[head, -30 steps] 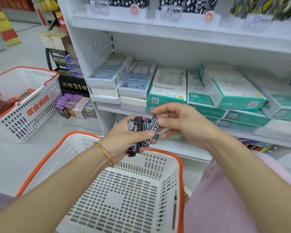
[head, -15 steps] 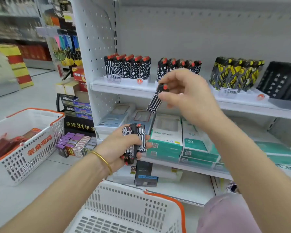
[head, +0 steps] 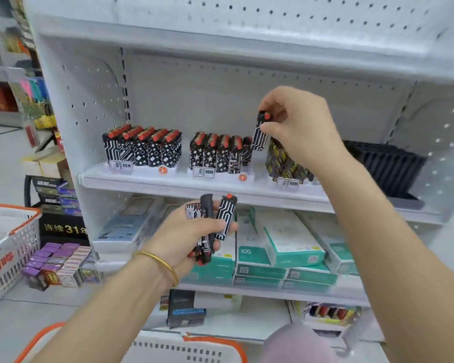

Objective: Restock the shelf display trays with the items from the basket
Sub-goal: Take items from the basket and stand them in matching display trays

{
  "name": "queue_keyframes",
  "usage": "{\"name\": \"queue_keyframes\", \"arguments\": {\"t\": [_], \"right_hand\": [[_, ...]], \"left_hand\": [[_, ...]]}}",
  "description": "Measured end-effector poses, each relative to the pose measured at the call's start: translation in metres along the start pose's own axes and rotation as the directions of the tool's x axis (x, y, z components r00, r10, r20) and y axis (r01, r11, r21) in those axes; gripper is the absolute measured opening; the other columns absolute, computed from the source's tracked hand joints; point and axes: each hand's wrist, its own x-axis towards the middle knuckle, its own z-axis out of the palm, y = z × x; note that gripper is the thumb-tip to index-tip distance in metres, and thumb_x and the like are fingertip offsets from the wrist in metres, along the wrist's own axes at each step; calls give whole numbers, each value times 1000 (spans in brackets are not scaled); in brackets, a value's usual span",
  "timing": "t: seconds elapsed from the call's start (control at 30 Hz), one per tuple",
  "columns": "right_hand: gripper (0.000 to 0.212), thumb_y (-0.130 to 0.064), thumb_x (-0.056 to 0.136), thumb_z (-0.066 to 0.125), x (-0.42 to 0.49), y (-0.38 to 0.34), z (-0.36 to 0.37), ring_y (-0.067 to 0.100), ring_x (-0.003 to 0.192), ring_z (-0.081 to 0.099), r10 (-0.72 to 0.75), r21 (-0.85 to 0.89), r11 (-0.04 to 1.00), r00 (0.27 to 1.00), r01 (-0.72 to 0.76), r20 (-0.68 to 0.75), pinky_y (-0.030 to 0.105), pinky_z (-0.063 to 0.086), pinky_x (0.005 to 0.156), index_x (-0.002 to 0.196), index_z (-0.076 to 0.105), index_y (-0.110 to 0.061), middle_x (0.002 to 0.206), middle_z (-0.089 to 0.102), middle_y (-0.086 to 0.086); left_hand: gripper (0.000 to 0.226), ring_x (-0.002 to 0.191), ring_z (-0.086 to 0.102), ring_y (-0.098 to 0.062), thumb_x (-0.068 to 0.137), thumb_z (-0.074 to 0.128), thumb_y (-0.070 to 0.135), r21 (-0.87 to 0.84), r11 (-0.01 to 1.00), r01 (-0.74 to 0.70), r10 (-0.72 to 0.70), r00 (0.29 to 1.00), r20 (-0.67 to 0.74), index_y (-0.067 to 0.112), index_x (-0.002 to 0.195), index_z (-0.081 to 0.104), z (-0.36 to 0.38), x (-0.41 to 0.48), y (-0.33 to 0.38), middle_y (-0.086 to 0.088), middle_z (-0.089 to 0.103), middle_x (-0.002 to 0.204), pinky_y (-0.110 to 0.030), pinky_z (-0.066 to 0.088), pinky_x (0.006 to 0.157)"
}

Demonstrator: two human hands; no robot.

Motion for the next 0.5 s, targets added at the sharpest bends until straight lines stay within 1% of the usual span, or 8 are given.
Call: {"name": "queue_keyframes", "arguments": {"t": [0.03, 0.07, 0.17, 0.23, 0.27, 0.37, 0.43, 0.5], "right_hand": [[20, -11, 82, 64, 6, 5, -1, 22, 92, 58, -11, -80, 997, 999, 13, 31, 39, 49, 82, 101, 62, -18, 95, 64, -1], [21, -12, 83, 64, 13, 11, -1, 24, 95, 57, -17, -143, 989, 997, 27, 71, 38, 49, 81, 103, 62, -18, 97, 64, 1], [23, -13, 81, 65, 33, 22, 8, 27, 99, 55, -19, -208, 976, 982, 59, 190, 33, 47, 77, 103, 64, -18, 99, 65, 5], [23, -13, 80, 66, 44, 25, 14, 28, 101, 54, -41, -226, 968, 961, 106, 273, 30, 42, 74, 102, 65, -18, 99, 64, 7], [22, -13, 80, 66, 49, 26, 17, 28, 101, 55, -55, -241, 961, 950, 135, 309, 30, 40, 74, 102, 65, -18, 99, 65, 6], [23, -13, 81, 66, 58, 26, 26, 25, 102, 56, -81, -294, 935, 925, 200, 370, 27, 39, 74, 102, 66, -22, 103, 65, 1], [23, -13, 80, 68, 61, 28, 32, 25, 102, 57, -76, -309, 927, 914, 212, 400, 26, 39, 74, 101, 67, -24, 105, 65, 1], [23, -13, 79, 70, 64, 30, 35, 27, 100, 58, -50, -312, 927, 894, 207, 445, 27, 41, 74, 100, 67, -23, 105, 65, 2]], "left_hand": [[26, 75, 56, -27, 84, 57, -8, -1, 1000, 6, -6, 1000, -3, 7, 104, 55, 8, 3, 2, -22, 72, 87, -22, 38, 48], [26, 80, 56, -28, 84, 57, -8, -8, 1000, 8, -8, 1000, -10, 7, 104, 56, 15, 6, 2, -21, 72, 87, -22, 38, 49], [23, 74, 58, -26, 84, 58, -8, -22, 1000, 7, -8, 999, -45, 6, 102, 60, 32, 11, 4, -21, 72, 85, -21, 38, 46], [23, 78, 55, -28, 83, 59, -8, -24, 1000, 8, -10, 998, -70, 4, 104, 61, 40, 13, 6, -21, 72, 85, -20, 38, 45], [24, 76, 56, -27, 83, 59, -8, -28, 1000, 6, -8, 996, -84, 2, 105, 61, 42, 15, 7, -22, 71, 86, -20, 39, 42], [25, 57, 54, -20, 82, 60, -8, -9, 1000, 1, -2, 993, -121, -3, 107, 61, 47, 18, 8, -24, 71, 88, -19, 41, 40], [27, 58, 49, -22, 82, 61, -6, -3, 1000, 2, -3, 992, -129, -4, 109, 61, 47, 19, 8, -23, 71, 89, -19, 41, 41], [26, 61, 48, -23, 82, 62, -4, 7, 1000, 9, -8, 992, -129, -1, 108, 61, 46, 19, 7, -20, 72, 88, -19, 40, 43]]}}
